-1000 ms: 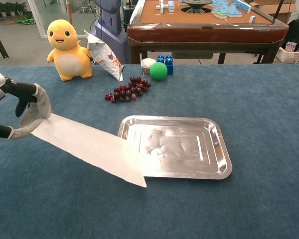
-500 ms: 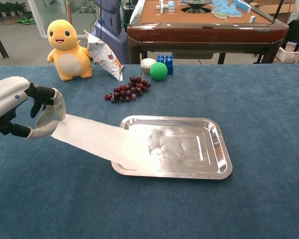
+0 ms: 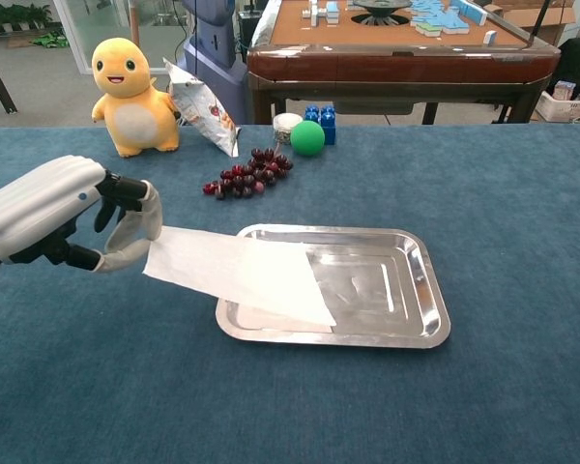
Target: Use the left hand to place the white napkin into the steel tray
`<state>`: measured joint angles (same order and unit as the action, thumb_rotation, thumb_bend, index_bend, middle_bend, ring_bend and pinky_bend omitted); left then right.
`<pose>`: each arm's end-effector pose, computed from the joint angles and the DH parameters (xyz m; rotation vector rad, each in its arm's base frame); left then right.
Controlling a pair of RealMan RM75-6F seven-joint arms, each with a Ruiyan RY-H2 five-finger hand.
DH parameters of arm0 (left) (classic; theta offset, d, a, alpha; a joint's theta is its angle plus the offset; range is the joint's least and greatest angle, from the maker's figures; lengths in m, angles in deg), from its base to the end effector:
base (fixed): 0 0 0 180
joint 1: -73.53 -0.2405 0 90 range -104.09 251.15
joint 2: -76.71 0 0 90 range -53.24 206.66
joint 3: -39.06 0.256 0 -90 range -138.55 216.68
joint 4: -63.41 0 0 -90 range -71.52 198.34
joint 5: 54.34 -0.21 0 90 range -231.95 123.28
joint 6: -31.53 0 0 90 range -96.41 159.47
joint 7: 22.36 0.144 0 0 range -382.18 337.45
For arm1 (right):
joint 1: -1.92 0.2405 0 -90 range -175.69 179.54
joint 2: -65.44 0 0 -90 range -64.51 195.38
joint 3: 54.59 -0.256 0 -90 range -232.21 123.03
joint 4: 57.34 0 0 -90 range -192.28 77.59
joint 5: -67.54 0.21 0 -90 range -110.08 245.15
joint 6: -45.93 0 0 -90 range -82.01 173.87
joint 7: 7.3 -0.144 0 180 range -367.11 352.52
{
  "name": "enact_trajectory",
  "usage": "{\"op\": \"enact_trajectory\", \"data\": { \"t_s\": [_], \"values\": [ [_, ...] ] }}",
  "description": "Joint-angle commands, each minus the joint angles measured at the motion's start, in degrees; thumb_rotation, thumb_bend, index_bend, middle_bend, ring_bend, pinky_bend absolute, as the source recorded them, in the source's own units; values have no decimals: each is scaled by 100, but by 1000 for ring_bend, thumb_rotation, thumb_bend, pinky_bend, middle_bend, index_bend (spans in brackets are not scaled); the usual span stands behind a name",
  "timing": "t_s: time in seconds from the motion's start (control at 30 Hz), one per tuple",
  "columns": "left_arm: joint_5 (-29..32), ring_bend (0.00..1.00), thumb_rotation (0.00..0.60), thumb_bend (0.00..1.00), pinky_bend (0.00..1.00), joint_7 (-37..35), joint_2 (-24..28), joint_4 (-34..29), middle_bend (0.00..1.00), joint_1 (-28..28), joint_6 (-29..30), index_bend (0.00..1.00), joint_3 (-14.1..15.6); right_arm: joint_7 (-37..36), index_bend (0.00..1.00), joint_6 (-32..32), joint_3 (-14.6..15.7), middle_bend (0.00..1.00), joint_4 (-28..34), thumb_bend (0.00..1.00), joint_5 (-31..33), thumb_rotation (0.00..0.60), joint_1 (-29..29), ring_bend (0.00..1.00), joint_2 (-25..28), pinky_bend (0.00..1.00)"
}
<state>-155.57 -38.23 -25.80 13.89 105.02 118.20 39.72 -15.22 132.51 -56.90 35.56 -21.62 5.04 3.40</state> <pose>-0.2065 0.2894 -0.0225 -1.8735 -0.6493 -1.4584 -0.3090 -0.1695 0.1687 1.3672 -0.9734 1.0079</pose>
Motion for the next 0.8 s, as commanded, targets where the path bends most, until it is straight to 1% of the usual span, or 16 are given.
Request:
{"op": "enact_trajectory", "data": {
  "t_s": [0.03, 0.43, 0.8],
  "values": [
    [37, 588, 600, 475, 654, -20, -76, 55, 780, 33, -10, 625, -36, -14, 445, 5, -1, 344, 2, 348, -1, 600, -2, 184, 7, 370],
    [15, 588, 600, 475, 654, 3, -353, 246, 780, 198, -56, 617, -22, -88, 445, 50, -8, 344, -3, 348, -12, 600, -24, 184, 33, 370],
    [83, 588, 600, 472, 654, 56, -573, 379, 777, 354, -156, 597, -76, -155, 446, 80, -9, 344, -8, 348, -34, 600, -37, 184, 56, 370]
  ]
}}
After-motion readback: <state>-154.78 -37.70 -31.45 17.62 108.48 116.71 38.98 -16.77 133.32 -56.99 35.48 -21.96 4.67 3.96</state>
